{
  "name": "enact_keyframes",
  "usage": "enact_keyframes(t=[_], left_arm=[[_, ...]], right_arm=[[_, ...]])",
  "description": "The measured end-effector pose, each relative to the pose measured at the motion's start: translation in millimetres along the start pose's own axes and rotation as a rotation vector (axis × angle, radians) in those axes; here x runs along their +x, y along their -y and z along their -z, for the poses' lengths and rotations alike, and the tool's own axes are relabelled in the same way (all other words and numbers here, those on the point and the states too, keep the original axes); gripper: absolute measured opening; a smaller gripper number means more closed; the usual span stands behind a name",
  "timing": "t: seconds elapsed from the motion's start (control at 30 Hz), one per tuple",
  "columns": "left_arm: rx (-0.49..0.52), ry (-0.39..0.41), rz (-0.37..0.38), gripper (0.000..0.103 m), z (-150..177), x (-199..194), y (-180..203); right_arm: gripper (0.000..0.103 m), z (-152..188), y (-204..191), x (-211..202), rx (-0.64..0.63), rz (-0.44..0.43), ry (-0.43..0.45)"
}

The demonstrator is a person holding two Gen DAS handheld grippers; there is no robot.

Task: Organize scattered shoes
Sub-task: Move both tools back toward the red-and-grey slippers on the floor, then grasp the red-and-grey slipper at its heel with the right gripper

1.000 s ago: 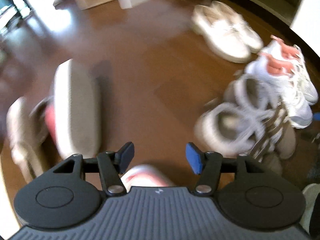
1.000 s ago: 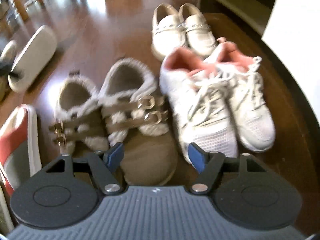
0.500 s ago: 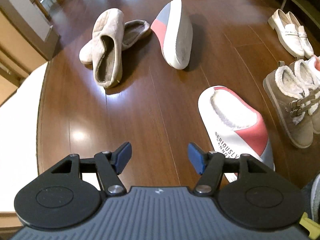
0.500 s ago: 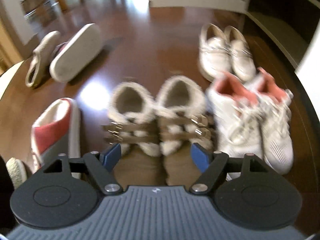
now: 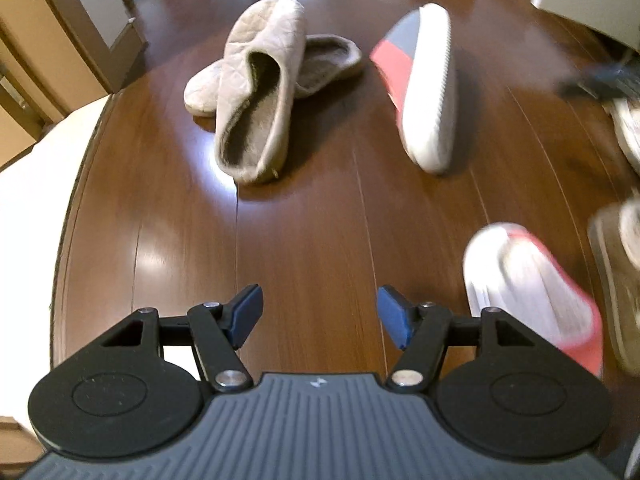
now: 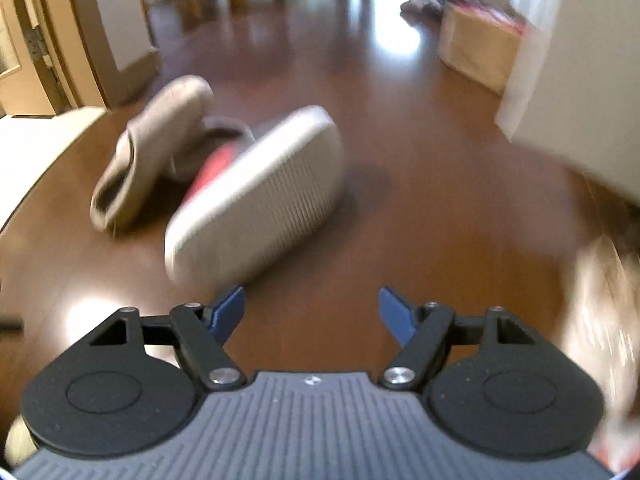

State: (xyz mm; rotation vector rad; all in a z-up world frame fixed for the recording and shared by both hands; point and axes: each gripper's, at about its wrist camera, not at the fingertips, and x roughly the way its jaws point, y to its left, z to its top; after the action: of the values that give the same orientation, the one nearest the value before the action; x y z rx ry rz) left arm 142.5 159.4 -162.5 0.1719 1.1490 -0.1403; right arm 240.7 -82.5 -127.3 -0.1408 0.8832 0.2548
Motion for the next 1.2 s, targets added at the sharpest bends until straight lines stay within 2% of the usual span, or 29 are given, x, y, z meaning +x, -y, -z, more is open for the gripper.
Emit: enact_keyframes(t=[0.03, 0.07, 0.17, 0.27, 0.37, 0.47, 0.53, 0.6, 0.67, 0.77, 0.87, 0.93, 1.03, 1.13, 1.2], left_arm=[[-0.013, 0.006, 0.001, 0.066, -5.9, 6.2, -1.6], [-0.027, 0.012, 0.003, 0.066, -12.5, 13.1, -3.0], [-0.037, 0.008, 0.003, 0.066, -27.4, 30.4, -3.5], [-0.025, 0.006, -0.005, 0.066, -32.0, 36.9, -1.8], [-0.024, -0.005, 0.002, 0.066, -35.1, 44.2, 0.2], [-0.013, -0.018, 0.015, 0.066, -37.7, 51.5, 9.7], [0.01, -0.021, 0.024, 0.066, -36.8, 53.0, 19.0], [0.05, -0.018, 0.043, 0.066, -34.1, 50.9, 31.2], [0.093, -0.013, 0.048, 0.066, -32.4, 48.1, 43.3], [0.15, 0.004, 0.067, 0.066, -33.2, 42.9, 62.4], [0.182, 0.021, 0.092, 0.066, -35.7, 37.5, 79.3], [0.188, 0.027, 0.097, 0.066, -38.7, 37.6, 83.4], [0.182, 0.021, 0.105, 0.066, -38.0, 36.3, 87.0], [0.162, 0.002, 0.107, 0.066, -35.7, 39.0, 84.4], [0.153, -0.011, 0.105, 0.066, -33.3, 40.9, 82.5]], right_arm=[[0.038, -24.7, -6.7, 25.4, -0.036, 0.0, 0.031], [0.029, -37.1, -9.8, 39.0, -0.052, 0.0, 0.046], [0.025, -72.0, -16.4, 85.4, -0.098, -0.066, 0.101], [0.023, -73.8, -16.3, 116.7, -0.168, -0.081, 0.053], [0.023, -48.3, -5.0, 104.9, -0.26, -0.045, 0.096], [0.023, -27.7, 18.8, 74.3, -0.217, -0.063, 0.014], [0.022, -1.6, 41.6, 45.8, -0.146, -0.125, -0.084], [0.022, 25.2, 56.9, 13.8, -0.151, -0.175, -0.086], [0.034, 42.9, 66.6, -9.2, -0.214, -0.168, -0.074], [0.042, 53.8, 75.7, -23.4, -0.308, -0.133, -0.05], [0.042, 55.4, 69.1, -19.4, -0.522, -0.105, -0.021], [0.042, 57.1, 52.2, -7.3, -0.787, -0.095, 0.048], [0.041, 49.2, 32.5, 14.7, -1.026, -0.134, 0.103], [0.044, 44.8, 4.2, 47.9, -1.163, -0.18, 0.066], [0.047, 47.2, -11.1, 75.2, -1.236, -0.15, -0.038]])
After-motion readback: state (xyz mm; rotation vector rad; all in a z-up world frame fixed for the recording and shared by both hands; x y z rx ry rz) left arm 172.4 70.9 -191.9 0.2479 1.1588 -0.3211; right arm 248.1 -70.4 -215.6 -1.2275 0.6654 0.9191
